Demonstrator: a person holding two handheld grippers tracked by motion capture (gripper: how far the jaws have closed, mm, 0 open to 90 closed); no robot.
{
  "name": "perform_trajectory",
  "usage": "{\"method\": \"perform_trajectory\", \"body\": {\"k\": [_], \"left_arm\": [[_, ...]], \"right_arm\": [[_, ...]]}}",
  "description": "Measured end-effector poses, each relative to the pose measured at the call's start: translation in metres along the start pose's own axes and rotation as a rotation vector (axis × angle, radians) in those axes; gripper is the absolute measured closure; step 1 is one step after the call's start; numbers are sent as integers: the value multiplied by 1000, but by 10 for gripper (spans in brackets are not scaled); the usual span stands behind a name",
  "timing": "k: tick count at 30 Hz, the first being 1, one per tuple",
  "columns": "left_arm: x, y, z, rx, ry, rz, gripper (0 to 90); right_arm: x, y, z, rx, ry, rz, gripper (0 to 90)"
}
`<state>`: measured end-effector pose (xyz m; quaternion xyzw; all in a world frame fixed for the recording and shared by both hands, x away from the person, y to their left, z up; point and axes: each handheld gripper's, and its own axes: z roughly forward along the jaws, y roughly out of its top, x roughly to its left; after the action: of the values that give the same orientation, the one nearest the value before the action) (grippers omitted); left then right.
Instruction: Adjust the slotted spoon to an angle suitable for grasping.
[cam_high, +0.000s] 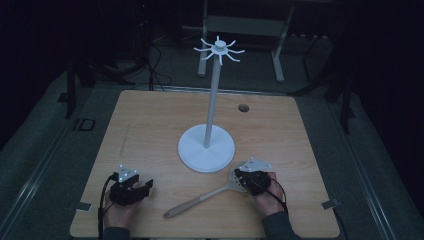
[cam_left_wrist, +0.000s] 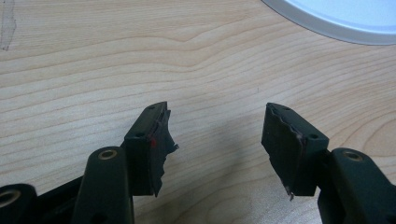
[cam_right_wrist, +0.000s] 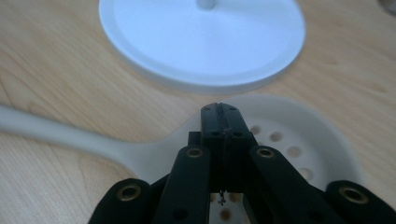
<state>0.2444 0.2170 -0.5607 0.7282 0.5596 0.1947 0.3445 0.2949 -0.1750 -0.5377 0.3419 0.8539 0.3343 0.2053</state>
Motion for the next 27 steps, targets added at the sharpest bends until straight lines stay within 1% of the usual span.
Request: {"method": "perform_trajectory", "body": {"k": [2,6,12,15,17,19,22,26,27], "left_arm": [[0,0,0,0,0,0,419],[0,0,0,-1,0,-1,419],[0,0,0,-2,0,-2,419],[1,0,-1,-3,1,-4,419],[1,0,0,-2,1,-3,419],[1,0,0,0,0,-2,419],[0,0,0,1,0,-2,419],[0,0,1,1,1,-3,419],[0,0,1,2,2,-3,419]], "right_arm": [[4,-1,7,37,6,-20,899],[6,-5,12,71,8,-33,900],[4,-9,8,66,26,-25,900],[0,-12,3,65,20,-25,900],[-3,-15,-2,59,30,-12,900],[-6,-18,-7,63,10,-16,900],[-12,-20,-14,62,-3,-1,900],[-16,-23,-19,63,-25,-4,900],[-18,-25,-22,72,-46,-6,900]]}}
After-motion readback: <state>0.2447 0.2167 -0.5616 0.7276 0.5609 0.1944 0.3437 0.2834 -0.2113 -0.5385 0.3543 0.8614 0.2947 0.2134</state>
